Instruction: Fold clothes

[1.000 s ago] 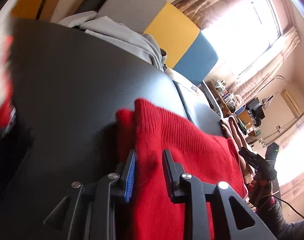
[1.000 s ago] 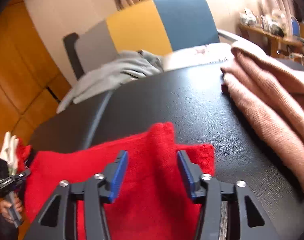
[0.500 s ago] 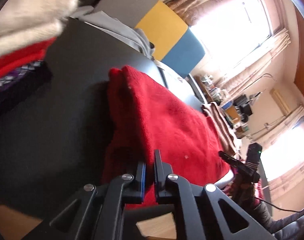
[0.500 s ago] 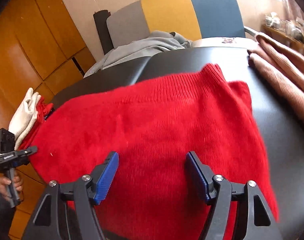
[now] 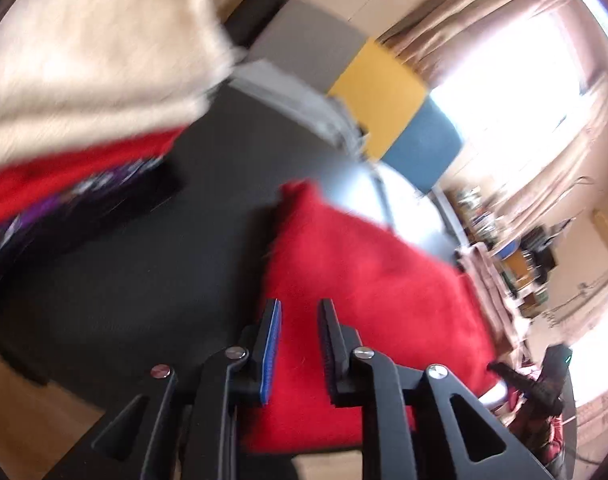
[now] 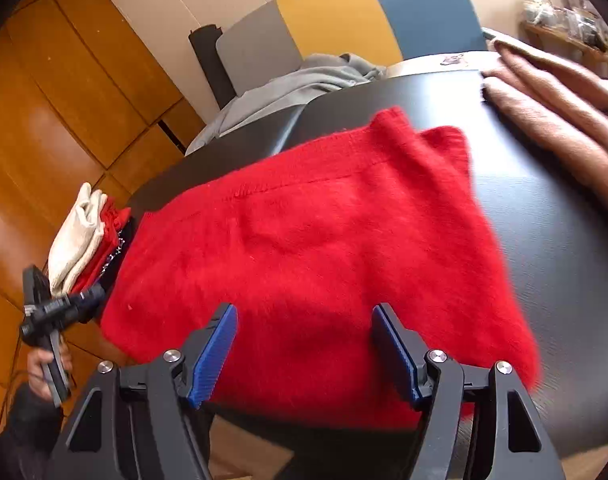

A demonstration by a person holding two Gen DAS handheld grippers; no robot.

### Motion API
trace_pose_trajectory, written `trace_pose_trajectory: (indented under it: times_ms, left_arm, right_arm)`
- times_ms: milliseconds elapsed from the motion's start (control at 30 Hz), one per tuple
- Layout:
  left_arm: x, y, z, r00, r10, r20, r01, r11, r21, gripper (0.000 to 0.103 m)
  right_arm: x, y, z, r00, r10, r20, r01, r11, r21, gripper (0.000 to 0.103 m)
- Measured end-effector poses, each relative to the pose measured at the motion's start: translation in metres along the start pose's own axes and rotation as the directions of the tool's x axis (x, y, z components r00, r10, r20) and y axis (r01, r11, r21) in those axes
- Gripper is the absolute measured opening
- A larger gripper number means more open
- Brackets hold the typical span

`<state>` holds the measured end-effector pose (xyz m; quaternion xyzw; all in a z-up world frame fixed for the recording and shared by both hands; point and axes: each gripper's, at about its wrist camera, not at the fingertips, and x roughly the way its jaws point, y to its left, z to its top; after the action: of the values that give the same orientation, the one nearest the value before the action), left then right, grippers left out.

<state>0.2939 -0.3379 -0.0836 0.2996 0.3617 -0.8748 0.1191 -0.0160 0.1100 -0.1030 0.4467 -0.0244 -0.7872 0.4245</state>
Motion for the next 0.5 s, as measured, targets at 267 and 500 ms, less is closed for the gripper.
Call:
trace_pose_trajectory:
  times_ms: [267,500]
  left_arm:
    - [0.083,-0.092,-0.020,0.981,-0.067,-0.180,0.108,0.967,0.232,0.021]
    - [0.124,-0.175,-0.054,0.955,-0.043,-0.292,0.195,0.834,0.516,0.022]
  right_arm:
    - [-0.036,-0.039,-0.010,0.990,-0.132,0.047,0.131,0.991,0.029,0.068]
    - [-0.020,-0.062,-0.004,0.999,-0.049,-0.008,0.049,0.997,0.057,0.069]
